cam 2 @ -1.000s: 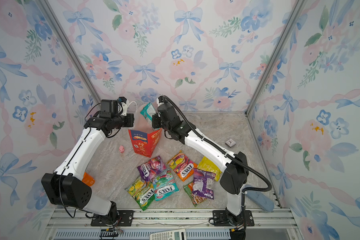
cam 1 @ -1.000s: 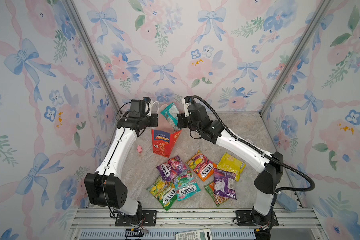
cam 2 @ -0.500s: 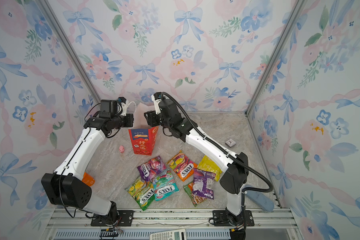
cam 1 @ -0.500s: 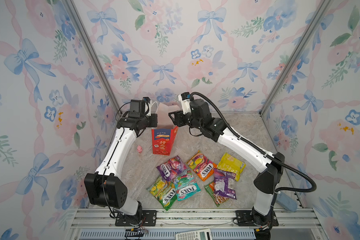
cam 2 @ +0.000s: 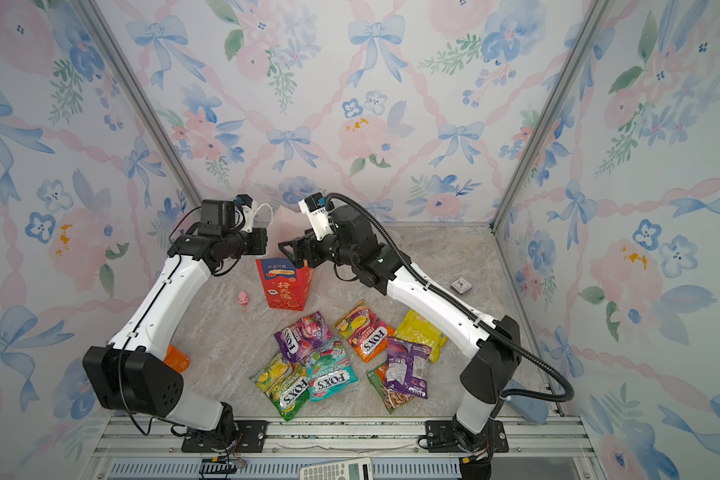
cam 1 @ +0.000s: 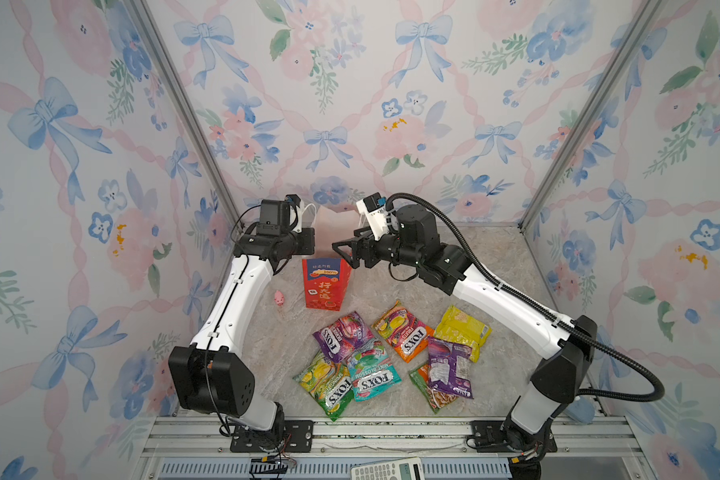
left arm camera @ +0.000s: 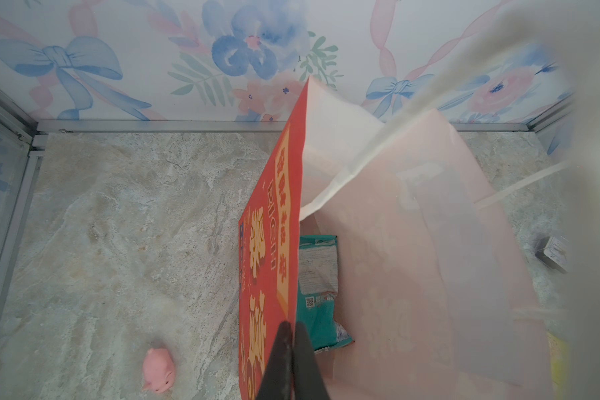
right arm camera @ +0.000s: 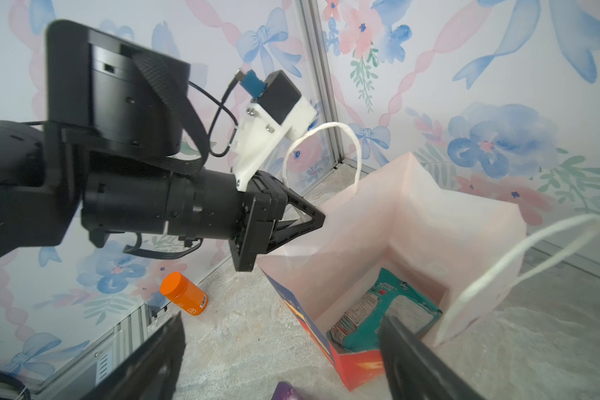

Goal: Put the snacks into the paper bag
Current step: 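Lower the teal packet into the bag and open the right gripper, then move the right gripper down onto the second teal Mint Blossom packet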

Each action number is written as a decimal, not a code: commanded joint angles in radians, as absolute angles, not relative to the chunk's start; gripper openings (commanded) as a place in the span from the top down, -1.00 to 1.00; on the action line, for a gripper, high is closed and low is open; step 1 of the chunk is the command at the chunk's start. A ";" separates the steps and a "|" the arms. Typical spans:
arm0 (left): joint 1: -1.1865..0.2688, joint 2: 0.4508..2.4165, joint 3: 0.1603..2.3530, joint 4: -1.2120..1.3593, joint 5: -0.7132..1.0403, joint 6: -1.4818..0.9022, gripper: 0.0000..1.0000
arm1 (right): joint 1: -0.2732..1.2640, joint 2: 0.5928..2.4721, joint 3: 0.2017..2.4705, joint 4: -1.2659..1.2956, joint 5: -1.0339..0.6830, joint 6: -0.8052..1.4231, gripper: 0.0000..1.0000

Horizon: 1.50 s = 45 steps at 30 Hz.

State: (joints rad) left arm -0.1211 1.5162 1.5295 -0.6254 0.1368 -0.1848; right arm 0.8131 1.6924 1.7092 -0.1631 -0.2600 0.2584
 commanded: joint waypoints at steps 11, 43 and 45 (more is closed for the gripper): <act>-0.112 1.516 1.517 -0.612 0.147 -0.176 1.00 | 0.804 1.495 1.424 -0.322 -0.226 0.218 -0.36; -0.111 1.521 1.513 -0.612 0.143 -0.169 1.00 | 0.864 1.531 0.842 -0.367 -0.411 0.611 -0.10; -0.110 1.521 1.513 -0.611 0.143 -0.169 1.00 | 0.866 1.555 0.850 -0.368 -0.413 0.602 -0.10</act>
